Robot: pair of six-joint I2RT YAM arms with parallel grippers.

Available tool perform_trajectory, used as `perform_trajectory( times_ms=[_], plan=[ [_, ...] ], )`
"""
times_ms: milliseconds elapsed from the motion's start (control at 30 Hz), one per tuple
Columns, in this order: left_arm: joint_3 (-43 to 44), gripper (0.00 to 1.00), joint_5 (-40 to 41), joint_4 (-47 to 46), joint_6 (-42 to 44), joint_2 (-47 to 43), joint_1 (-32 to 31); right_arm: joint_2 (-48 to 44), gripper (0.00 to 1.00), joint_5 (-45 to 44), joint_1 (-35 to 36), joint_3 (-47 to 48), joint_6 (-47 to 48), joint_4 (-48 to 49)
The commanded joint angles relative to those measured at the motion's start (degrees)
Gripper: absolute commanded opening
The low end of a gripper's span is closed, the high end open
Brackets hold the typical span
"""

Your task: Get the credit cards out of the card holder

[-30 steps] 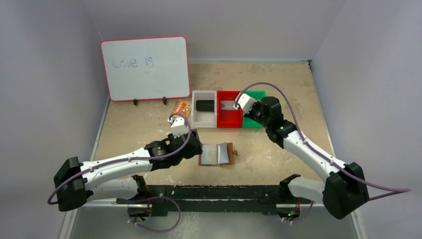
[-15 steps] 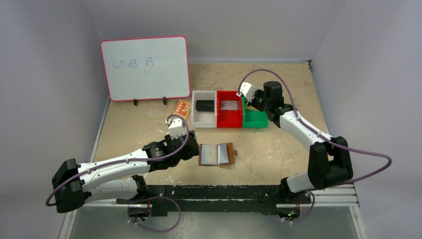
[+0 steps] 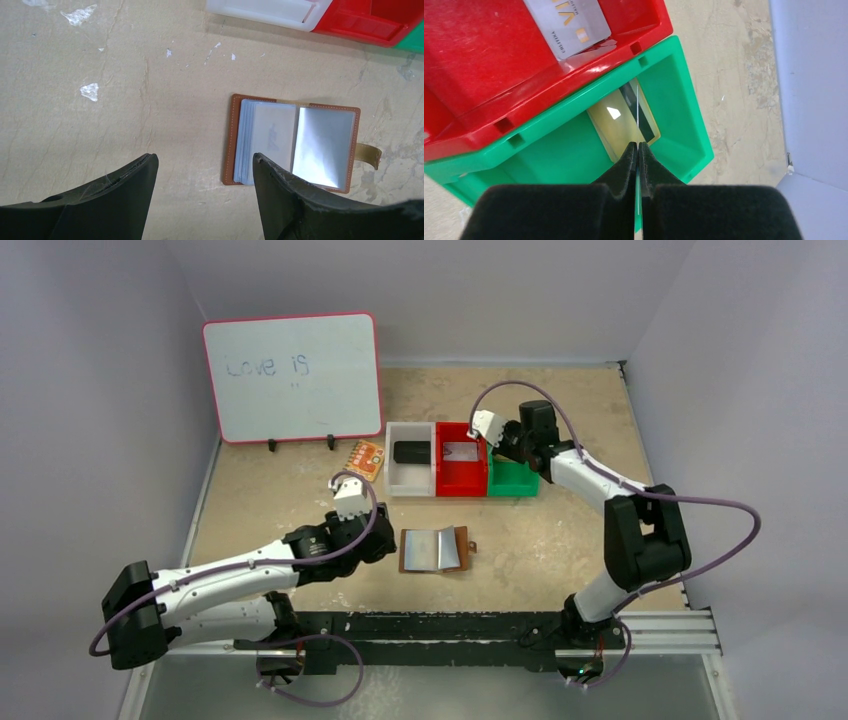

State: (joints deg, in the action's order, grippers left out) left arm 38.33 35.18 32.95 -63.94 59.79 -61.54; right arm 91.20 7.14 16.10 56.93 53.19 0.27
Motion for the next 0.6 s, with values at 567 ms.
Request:
perform_trajectory(
  times_ms=[567],
  plan=[
    [1.5,0.73,6.1,5.9,-1.8,-6.0,0.2,8.9,0.04,3.1,-1.8,6.0,7.4,4.2]
  ],
)
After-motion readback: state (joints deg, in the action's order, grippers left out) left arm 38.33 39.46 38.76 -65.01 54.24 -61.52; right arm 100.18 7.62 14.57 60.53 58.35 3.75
